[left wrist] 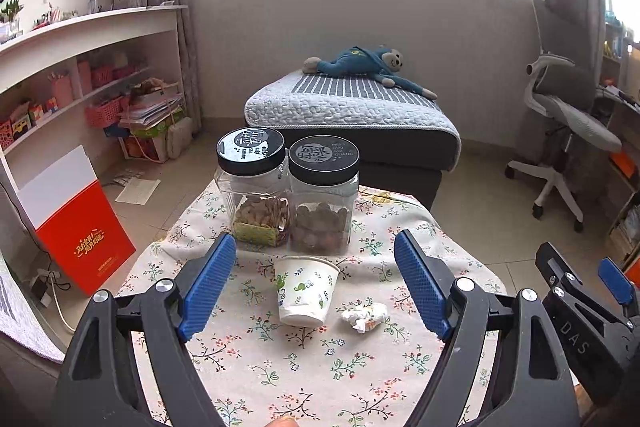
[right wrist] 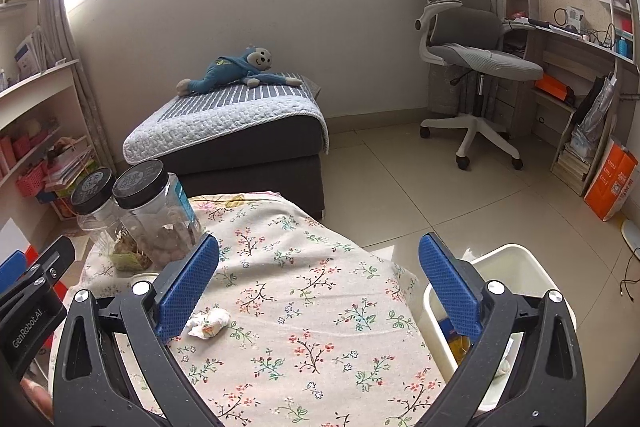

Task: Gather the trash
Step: 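Grasp the white paper cup with the right tool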

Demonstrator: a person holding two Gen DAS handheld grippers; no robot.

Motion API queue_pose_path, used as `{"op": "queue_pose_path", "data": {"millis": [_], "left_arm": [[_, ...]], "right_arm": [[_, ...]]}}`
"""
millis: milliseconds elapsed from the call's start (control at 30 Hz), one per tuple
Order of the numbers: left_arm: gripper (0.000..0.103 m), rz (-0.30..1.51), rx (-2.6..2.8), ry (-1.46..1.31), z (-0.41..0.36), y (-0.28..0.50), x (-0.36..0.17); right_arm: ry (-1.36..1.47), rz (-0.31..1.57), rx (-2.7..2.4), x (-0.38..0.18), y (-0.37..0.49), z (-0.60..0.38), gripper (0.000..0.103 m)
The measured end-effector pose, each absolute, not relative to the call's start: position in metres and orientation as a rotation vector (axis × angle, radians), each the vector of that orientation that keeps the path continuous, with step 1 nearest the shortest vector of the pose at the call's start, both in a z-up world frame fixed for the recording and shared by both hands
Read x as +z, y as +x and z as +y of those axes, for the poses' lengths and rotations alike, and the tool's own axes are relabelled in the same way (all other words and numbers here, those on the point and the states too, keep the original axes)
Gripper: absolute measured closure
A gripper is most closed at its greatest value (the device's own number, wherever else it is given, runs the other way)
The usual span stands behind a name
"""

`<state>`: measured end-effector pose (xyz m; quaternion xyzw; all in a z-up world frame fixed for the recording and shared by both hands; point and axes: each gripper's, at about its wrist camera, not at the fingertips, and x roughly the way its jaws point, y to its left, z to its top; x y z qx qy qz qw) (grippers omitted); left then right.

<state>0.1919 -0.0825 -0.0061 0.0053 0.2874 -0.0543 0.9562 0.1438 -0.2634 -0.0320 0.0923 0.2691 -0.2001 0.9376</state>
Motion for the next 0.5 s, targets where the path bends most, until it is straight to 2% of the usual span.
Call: {"op": "queue_pose_path", "data": {"millis": [500], "left_arm": [[0.024, 0.652, 0.029, -0.044, 0.019, 0.226, -0.029]], "right_arm": [[0.108, 0.772, -0.223, -0.088, 0.226, -0.177, 0.007]]}}
